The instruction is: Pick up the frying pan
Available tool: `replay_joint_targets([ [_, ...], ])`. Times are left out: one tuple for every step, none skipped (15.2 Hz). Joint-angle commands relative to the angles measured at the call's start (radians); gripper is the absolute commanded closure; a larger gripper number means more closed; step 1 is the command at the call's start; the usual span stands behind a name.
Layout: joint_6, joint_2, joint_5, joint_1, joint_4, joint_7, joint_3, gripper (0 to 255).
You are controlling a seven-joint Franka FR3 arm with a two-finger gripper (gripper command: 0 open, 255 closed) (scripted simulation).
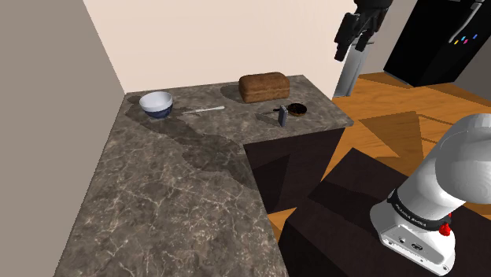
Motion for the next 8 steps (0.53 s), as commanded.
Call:
replay_joint_targets([
  [0.0,0.0,0.0,0.0,0.0,0.0,0.0,0],
  [0.02,0.014,-0.009,0.0,-0.011,-0.035,-0.023,0],
  [0.041,0.03,-0.018,0.001,-0.021,-0.069,-0.046,0],
  [0.061,0.048,-0.027,0.002,-0.029,-0.104,-0.069,0],
  [0.082,0.068,-0.035,0.002,-0.035,-0.138,-0.091,0],
  [0.103,0.09,-0.043,0.003,-0.04,-0.172,-0.114,0],
  [0.124,0.113,-0.05,0.004,-0.043,-0.207,-0.136,0],
  [0.144,0.138,-0.057,0.005,-0.045,-0.241,-0.158,0],
])
